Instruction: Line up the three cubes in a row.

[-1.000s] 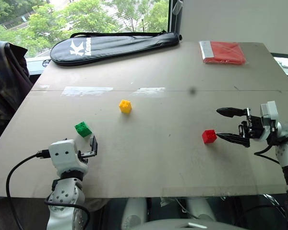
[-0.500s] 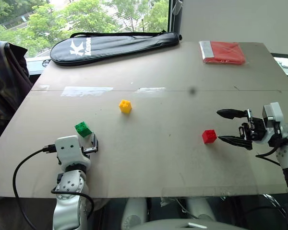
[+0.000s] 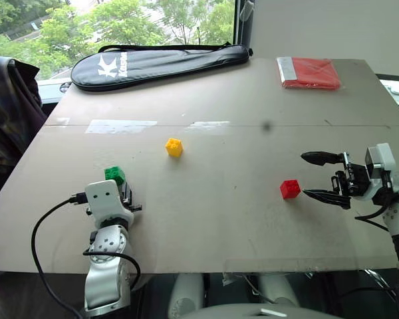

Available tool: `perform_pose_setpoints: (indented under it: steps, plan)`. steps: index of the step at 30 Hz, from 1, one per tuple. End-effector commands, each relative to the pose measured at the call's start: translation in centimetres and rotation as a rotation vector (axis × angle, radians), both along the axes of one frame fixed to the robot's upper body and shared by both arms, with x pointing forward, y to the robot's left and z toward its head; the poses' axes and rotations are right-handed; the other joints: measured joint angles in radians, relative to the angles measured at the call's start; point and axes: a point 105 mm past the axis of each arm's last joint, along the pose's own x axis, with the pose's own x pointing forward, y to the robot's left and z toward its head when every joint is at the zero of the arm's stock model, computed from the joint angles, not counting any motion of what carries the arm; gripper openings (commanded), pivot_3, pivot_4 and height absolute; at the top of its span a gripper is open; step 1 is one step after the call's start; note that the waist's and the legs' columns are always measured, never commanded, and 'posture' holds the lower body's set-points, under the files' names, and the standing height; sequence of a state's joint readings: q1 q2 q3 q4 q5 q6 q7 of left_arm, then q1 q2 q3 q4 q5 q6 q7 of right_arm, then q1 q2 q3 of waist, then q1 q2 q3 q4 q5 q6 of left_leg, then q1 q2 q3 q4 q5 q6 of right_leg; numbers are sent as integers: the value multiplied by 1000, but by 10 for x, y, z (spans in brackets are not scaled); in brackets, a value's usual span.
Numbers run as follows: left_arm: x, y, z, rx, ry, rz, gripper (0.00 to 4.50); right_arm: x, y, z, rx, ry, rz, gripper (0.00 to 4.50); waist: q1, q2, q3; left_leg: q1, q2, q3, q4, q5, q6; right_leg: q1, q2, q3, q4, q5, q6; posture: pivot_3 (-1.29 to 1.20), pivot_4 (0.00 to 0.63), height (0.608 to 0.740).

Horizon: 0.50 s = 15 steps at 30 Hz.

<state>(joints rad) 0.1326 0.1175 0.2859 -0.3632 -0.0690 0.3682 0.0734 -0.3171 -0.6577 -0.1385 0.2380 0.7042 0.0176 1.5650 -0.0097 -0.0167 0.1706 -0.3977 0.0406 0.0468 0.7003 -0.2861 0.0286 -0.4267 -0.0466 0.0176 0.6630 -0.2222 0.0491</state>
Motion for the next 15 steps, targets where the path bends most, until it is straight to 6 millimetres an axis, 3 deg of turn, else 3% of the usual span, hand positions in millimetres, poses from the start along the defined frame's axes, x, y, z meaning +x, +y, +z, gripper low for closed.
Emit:
perform_pose_setpoints:
  steps: [1, 9, 12, 15]
  plan:
    - [0, 5, 4, 21, 9, 24, 1194, -6, 1, 11, -7, -65, 49, 4500, 0, 0, 0, 0, 0, 0, 0, 0, 0, 0, 0, 0, 0, 0, 0, 0, 150, 708]
    - [3, -4, 7, 1, -3, -68, 1194, -7, 7, 15, -3, -69, 44, 4500, 0, 0, 0, 0, 0, -1, 0, 0, 0, 0, 0, 0, 0, 0, 0, 0, 150, 708]
    - [3, -14, 14, -28, -37, -219, 1194, -8, 5, 15, -5, -66, 36, 4500, 0, 0, 0, 0, 0, 0, 0, 0, 0, 0, 0, 0, 0, 0, 0, 0, 150, 708]
    - [-2, -29, 20, 21, -46, -488, 1194, -9, 1, 14, -10, -60, 18, 4500, -1, 0, 0, -1, 0, 0, 0, 0, 0, 0, 0, 0, -1, -1, -2, 0, 150, 708]
